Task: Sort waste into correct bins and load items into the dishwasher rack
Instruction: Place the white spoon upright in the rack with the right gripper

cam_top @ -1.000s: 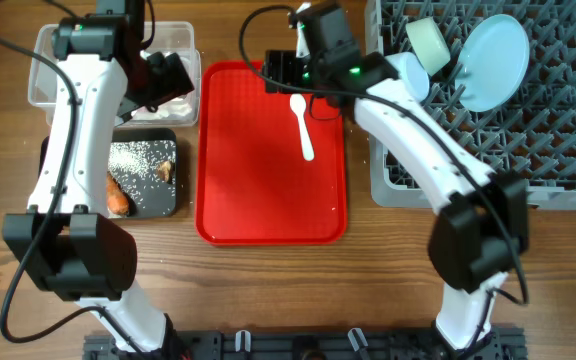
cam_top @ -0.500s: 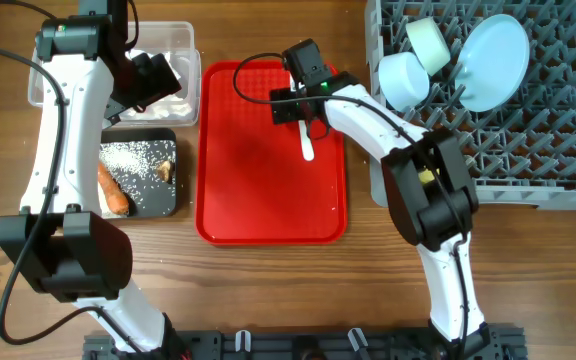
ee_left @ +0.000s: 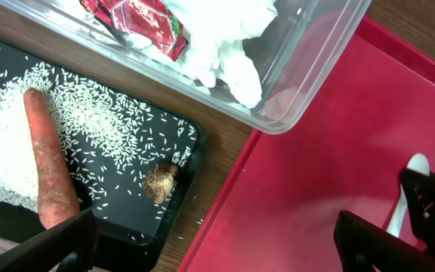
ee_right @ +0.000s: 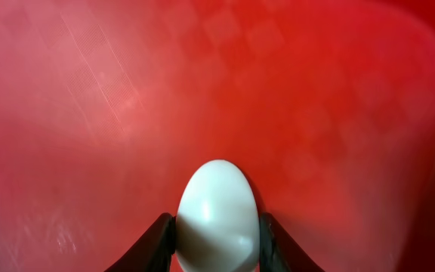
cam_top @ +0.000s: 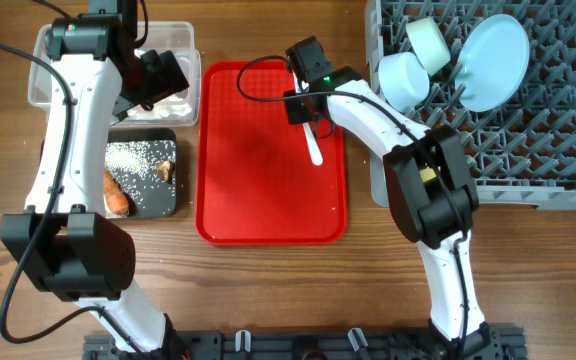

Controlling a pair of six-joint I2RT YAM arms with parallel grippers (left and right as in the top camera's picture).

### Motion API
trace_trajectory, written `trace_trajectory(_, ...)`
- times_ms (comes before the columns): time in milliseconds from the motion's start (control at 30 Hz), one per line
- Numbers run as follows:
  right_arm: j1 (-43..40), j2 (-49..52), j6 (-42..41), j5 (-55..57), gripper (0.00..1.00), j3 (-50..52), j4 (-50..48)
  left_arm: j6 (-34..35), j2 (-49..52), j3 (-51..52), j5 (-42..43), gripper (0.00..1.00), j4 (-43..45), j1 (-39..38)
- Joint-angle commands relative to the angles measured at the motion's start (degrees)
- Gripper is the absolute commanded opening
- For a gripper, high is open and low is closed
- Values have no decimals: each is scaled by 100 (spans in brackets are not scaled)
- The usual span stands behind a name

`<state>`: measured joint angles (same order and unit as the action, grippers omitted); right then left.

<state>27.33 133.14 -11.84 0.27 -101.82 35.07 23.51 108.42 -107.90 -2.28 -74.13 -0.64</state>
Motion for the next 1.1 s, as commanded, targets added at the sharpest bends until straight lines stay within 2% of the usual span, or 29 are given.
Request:
trace_trajectory(0, -42, -227, 153, -164, 29, 205, 439, 96, -170, -98, -15, 100, 37, 0)
trace_trajectory(333, -127, -1882, 249, -179, 32, 205, 1023, 96, -170, -98, -15, 100, 61, 0)
trace_trajectory(533, -1021, -3010, 293, -125, 32, 205, 1652, 96, -170, -98, -15, 100, 59, 0)
trace_trajectory(633, -1674, -3136, 282, 35, 36, 208, 2133, 96, -170, -98, -15, 100, 61, 0)
trace_trajectory(800, -2468, -3132, 291, 33, 36, 308, 2605, 96, -170, -98, -13, 100, 125, 0)
trace_trajectory(1067, -2531, -3130, 629, -964, 36, 931, 2334, 96, -170, -98, -15, 100, 125, 0)
